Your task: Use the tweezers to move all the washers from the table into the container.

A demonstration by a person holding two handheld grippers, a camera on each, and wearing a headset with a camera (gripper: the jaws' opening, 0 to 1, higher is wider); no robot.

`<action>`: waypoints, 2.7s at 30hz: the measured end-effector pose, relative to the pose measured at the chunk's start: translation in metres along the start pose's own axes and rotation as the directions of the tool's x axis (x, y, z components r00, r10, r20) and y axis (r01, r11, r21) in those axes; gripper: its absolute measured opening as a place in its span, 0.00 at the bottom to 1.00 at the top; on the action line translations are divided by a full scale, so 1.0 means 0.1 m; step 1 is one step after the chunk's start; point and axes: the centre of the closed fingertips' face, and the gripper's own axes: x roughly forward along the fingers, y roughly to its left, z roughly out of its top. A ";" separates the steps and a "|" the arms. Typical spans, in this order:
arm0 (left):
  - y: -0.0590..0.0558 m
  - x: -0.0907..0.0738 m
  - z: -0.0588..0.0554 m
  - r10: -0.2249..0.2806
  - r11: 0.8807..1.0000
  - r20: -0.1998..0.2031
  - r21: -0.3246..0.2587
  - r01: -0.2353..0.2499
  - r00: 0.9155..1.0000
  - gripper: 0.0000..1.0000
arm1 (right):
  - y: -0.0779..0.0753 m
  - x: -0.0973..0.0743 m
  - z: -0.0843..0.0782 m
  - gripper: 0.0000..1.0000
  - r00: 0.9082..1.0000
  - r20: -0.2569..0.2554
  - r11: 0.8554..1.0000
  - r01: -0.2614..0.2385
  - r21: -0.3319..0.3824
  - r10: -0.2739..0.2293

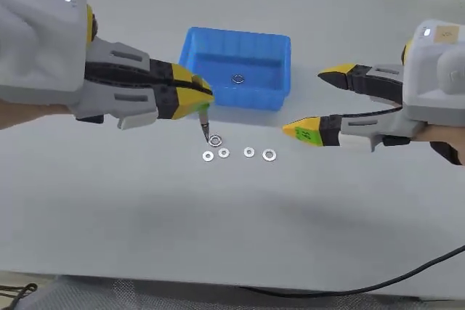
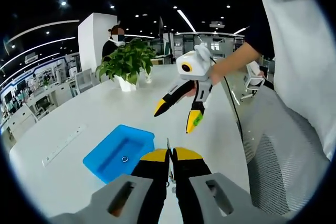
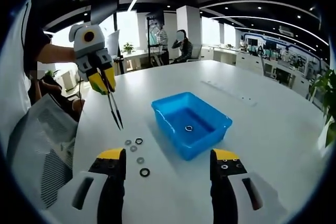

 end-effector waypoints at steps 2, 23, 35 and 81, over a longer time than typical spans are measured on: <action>-0.03 0.00 -0.03 0.001 1.000 0.013 -0.010 -0.001 1.000 0.06 | 0.02 0.00 -0.03 0.66 1.000 -0.005 1.000 -0.003 -0.007 0.003; -0.15 0.09 -0.23 0.024 1.000 0.002 -0.010 -0.024 1.000 0.06 | 0.28 0.07 -0.33 0.67 0.993 -0.074 0.995 -0.098 -0.012 0.097; -0.14 0.12 -0.27 0.025 1.000 0.002 0.007 -0.025 1.000 0.06 | 0.31 0.05 -0.42 0.66 0.989 -0.092 0.994 -0.113 0.008 0.113; -0.07 0.12 -0.38 0.033 0.999 -0.016 -0.031 -0.034 0.999 0.06 | 0.39 0.05 -0.52 0.64 0.984 -0.121 0.992 -0.124 0.037 0.128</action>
